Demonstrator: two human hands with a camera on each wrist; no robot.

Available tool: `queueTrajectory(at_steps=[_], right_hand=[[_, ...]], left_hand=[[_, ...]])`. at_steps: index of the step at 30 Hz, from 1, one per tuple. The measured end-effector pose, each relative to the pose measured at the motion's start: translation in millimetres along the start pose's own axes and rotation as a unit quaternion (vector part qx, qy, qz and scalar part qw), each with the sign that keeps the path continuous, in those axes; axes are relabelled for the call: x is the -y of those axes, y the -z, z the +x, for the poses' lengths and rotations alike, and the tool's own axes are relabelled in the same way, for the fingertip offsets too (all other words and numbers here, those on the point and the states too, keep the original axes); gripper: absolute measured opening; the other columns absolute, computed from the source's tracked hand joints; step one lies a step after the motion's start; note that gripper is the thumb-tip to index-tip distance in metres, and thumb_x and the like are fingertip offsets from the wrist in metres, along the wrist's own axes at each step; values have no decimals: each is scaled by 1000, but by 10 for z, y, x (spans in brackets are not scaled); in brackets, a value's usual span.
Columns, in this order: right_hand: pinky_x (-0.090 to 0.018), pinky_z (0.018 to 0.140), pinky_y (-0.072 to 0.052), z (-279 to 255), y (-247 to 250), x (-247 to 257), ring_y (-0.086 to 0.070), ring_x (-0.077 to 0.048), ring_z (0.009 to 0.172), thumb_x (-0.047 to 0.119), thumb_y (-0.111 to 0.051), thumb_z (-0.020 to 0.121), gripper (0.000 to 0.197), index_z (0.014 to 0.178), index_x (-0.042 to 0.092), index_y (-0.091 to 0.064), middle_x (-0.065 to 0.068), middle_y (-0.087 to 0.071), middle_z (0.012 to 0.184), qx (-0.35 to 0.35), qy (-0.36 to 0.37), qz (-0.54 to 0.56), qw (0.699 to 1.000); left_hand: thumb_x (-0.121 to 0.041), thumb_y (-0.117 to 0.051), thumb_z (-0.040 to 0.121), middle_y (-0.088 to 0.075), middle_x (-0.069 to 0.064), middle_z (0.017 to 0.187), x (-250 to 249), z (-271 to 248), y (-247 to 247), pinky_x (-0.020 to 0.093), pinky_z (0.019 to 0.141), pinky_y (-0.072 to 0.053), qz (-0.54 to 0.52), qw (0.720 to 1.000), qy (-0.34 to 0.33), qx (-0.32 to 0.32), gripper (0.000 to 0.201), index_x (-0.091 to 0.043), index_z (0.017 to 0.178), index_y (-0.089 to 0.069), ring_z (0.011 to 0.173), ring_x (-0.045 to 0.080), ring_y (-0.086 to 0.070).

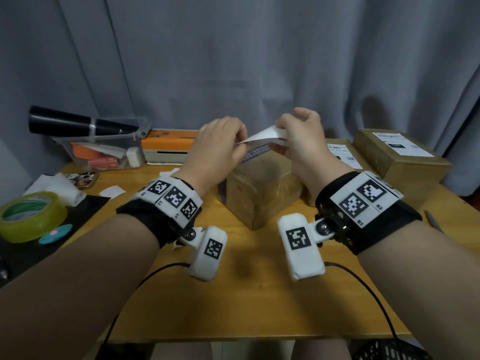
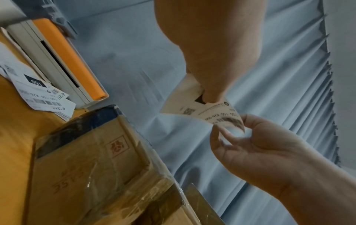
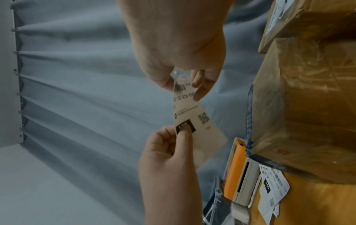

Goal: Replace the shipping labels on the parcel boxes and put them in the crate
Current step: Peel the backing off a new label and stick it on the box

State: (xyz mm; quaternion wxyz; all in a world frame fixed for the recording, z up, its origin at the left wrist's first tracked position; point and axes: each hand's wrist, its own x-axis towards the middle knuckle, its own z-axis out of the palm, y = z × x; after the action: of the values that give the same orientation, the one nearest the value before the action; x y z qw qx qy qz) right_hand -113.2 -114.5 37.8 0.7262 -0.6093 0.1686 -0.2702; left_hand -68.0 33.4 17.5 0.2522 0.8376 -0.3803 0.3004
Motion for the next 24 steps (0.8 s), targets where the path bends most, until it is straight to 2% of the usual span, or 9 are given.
queueTrajectory(at_steps=[3,6,8,10,11,13,16,20,24], right_hand=[[-26,64,-52,87,42,-4,-60,-15,82,7,-66,75,63,130,20,-38,-6,-56,106,1,-14,-11,1000],[-19,46,-41,157,108,89,-52,-11,67,12,-65,77,34,106,20,-49,-2,-53,89,3,-67,29,997],[-20,47,-44,212,217,184,-48,-13,64,20,-63,78,24,99,19,-52,-1,-45,86,2,-84,73,994],[-30,69,-54,295,328,212,-55,-17,87,19,-63,74,34,107,18,-53,-1,-45,99,34,-62,39,997],[-33,87,-50,322,362,197,-54,-20,104,14,-61,75,41,115,19,-52,0,-47,106,60,-43,-1,997],[-33,100,-40,364,377,110,-49,-19,117,6,-63,74,65,133,25,-44,0,-52,116,108,-13,-94,990],[-30,90,-44,395,347,-12,-55,-19,112,14,-75,66,67,126,29,-50,-3,-54,125,147,7,-147,978],[-26,73,-50,426,343,-79,-66,-13,77,18,-72,82,11,90,14,-64,-5,-72,91,140,42,-118,982],[-34,76,-52,604,406,-183,-62,-26,78,22,-64,89,16,80,9,-65,-15,-72,87,62,53,-145,986]], left_hand=[[-19,-56,87,-50,-11,84,60,48,-14,29,84,-33,-17,1000,21,2,6,-18,91,-60,88,16,-49],[-20,-57,87,-52,-10,82,155,124,-24,32,86,-34,-13,999,44,8,6,-17,90,-61,89,19,-50],[-20,-59,87,-52,-12,76,262,169,-16,34,83,-39,-34,996,83,-1,5,-15,89,-61,82,17,-51],[-20,-62,87,-51,-11,70,361,191,-12,29,70,-44,-124,981,150,6,7,-13,89,-60,67,10,-49],[-21,-63,87,-55,-7,71,380,195,-10,27,63,-47,-183,965,185,22,9,-12,89,-60,64,8,-51],[-21,-64,88,-68,2,82,354,203,-10,27,62,-54,-297,924,235,56,9,-13,89,-61,71,13,-65],[-20,-62,90,-73,3,87,249,244,-44,24,64,-55,-383,883,255,96,7,-15,85,-61,74,12,-70],[-22,-61,90,-74,7,89,169,304,-115,22,65,-57,-393,872,246,156,14,-9,94,-62,78,15,-71],[-36,-59,90,-69,1,102,256,349,-268,19,71,-49,-353,882,269,157,35,-11,115,-56,93,12,-66]])
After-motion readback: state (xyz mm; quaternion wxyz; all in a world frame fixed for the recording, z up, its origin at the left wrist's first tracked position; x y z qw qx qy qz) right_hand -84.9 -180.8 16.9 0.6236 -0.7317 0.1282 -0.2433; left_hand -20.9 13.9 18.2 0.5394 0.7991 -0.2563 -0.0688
